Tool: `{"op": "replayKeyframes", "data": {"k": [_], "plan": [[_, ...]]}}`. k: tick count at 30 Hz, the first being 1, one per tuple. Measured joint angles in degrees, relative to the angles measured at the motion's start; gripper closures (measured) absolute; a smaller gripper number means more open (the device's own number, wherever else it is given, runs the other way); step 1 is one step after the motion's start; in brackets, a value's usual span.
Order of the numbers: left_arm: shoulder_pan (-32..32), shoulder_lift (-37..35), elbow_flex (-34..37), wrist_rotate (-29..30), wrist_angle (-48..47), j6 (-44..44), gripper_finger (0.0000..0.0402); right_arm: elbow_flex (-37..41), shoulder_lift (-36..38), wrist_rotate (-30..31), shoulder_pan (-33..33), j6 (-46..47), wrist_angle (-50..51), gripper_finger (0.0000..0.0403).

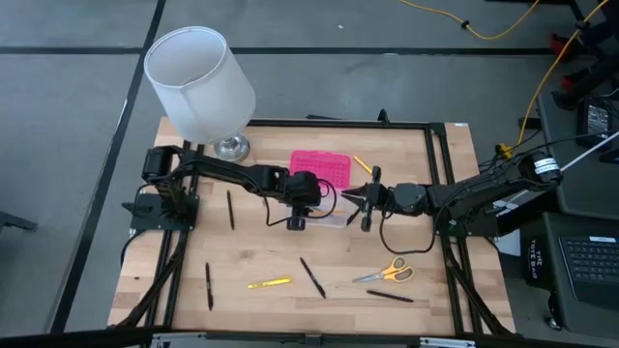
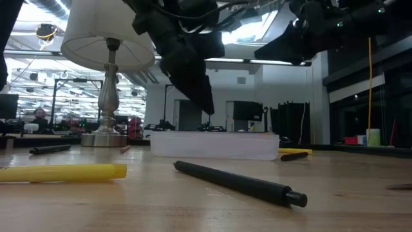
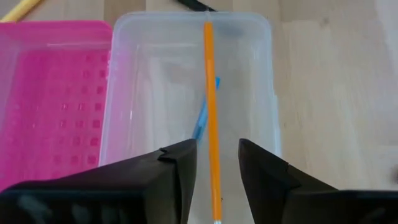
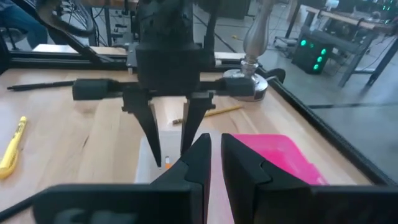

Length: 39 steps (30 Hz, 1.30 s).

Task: Pick & place school supplies into a supply box
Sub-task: Put the orange pencil into the transparent supply box

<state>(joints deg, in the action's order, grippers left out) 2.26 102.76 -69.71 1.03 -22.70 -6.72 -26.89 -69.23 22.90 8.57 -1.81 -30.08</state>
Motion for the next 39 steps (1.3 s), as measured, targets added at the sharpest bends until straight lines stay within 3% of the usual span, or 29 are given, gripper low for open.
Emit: {"op": "replayKeyframes", "data": {"k": [20,26,39], "plan": [[0.5,4.4,0.0,0.8,2.0,-2.0,0.0293,0.0,0.0,0.0,-1.5,-0.2,-0.4,0.0359],[0.6,5.3,0.0,-2.5,1.7,-2.2,0.0295,0.0,0.0,0.0,-1.5,-0.2,-0.4,0.0359],[0.6,8.2,0.0,-2.6,2.9,-2.4,0.0297,0.0,0.0,0.0,-1.5,-0.2,-0.6,0.0359]]}}
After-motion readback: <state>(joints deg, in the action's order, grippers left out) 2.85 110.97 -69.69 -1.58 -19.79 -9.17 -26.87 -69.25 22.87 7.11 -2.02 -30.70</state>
